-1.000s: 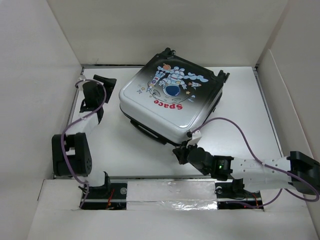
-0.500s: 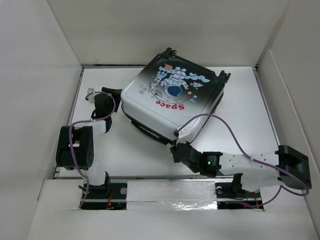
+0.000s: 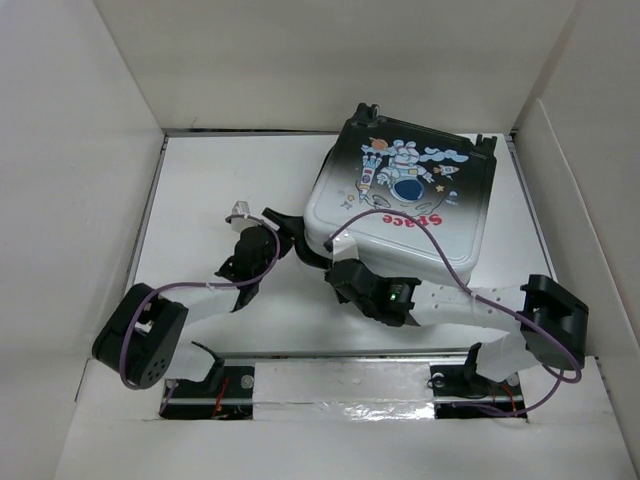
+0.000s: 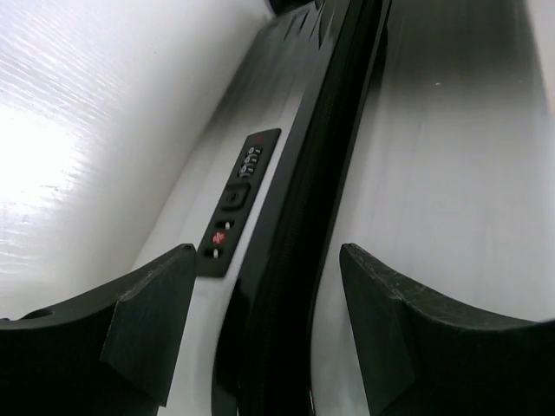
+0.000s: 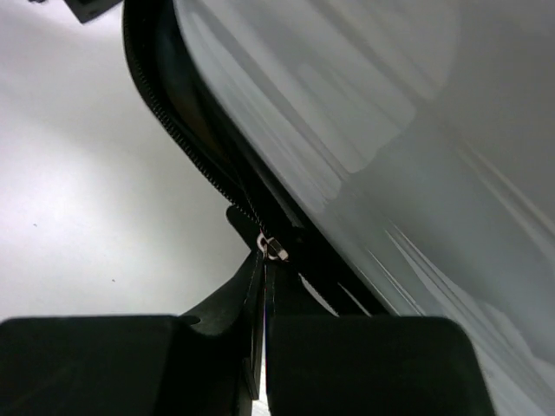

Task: Pack the luggage

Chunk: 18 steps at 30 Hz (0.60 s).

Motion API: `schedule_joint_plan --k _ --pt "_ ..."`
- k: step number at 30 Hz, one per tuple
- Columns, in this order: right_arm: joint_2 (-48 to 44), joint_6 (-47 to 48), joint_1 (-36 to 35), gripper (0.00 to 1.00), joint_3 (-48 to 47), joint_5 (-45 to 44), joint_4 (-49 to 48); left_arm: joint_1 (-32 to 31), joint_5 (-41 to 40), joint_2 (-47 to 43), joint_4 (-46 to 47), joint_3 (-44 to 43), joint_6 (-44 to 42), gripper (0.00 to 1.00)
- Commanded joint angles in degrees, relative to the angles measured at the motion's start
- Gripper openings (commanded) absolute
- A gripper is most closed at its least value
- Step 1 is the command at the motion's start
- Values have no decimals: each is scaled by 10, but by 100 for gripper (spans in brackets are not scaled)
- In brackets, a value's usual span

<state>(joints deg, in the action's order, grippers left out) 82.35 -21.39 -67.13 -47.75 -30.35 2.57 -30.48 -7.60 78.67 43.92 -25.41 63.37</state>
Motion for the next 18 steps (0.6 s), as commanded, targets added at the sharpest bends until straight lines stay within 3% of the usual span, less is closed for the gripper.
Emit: schedule_joint_plan --k 1,6,10,12,16,18 --pt "28 34 -9 0 -89 148 -117 -65 116 -41 -4 20 -45 64" --pt "3 54 -46 0 -72 330 -145 -57 86 -130 -84 51 -86 65" --pt "-29 29 -102 0 10 345 -162 1 89 -168 -96 56 -83 67" --pt "-83 7 -102 0 63 340 -177 45 98 -189 -102 51 -85 68" --pt "-219 -32 -68 0 209 339 -204 69 85 -212 -126 34 -106 70" --pt "-268 -41 -29 33 203 337 -145 74 81 -222 -137 33 -109 70"
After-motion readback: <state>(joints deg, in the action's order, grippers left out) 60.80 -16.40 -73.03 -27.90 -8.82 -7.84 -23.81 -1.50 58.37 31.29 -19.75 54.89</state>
